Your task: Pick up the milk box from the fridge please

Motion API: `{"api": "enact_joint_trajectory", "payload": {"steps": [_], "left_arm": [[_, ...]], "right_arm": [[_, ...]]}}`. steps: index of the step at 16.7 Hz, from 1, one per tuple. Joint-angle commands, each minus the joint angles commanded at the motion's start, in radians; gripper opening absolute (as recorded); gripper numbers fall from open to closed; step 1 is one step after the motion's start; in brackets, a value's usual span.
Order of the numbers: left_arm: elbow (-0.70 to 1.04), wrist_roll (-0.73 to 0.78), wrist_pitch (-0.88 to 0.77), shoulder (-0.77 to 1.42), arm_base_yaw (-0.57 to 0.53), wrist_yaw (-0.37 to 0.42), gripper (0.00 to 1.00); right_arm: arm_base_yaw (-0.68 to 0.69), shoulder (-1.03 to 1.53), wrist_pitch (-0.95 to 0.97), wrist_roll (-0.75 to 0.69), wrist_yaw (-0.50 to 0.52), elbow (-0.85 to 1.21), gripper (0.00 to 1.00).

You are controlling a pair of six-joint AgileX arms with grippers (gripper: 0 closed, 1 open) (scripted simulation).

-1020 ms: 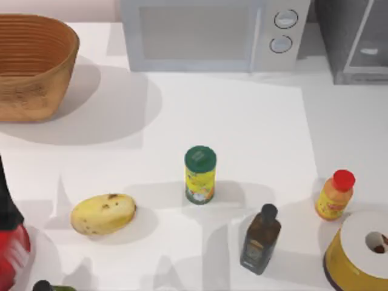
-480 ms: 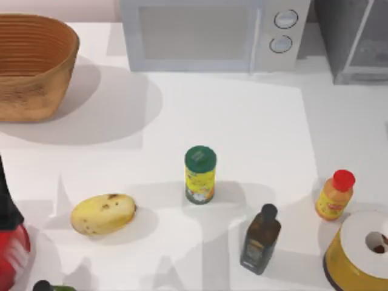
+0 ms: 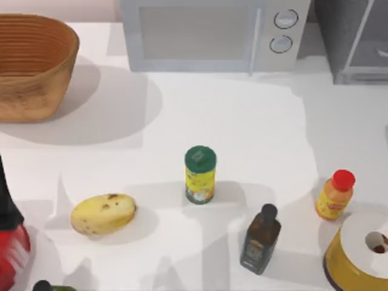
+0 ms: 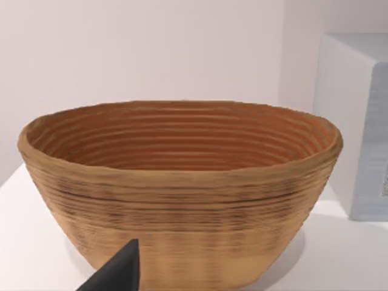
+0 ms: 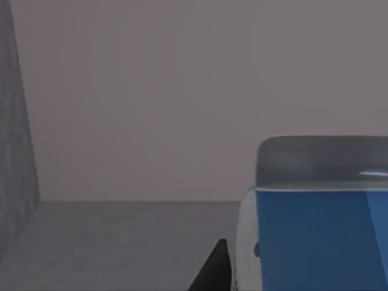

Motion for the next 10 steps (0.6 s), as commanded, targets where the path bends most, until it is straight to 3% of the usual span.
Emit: {"api": "enact_joint_trajectory", "payload": {"steps": [10], "left_arm": [[0.0,0.0,0.0,0.0,0.0,0.0,1.0]], "right_arm": [[-0.047,-0.221,0.209,0.002,-0.047,-0.442,0.0]]}}
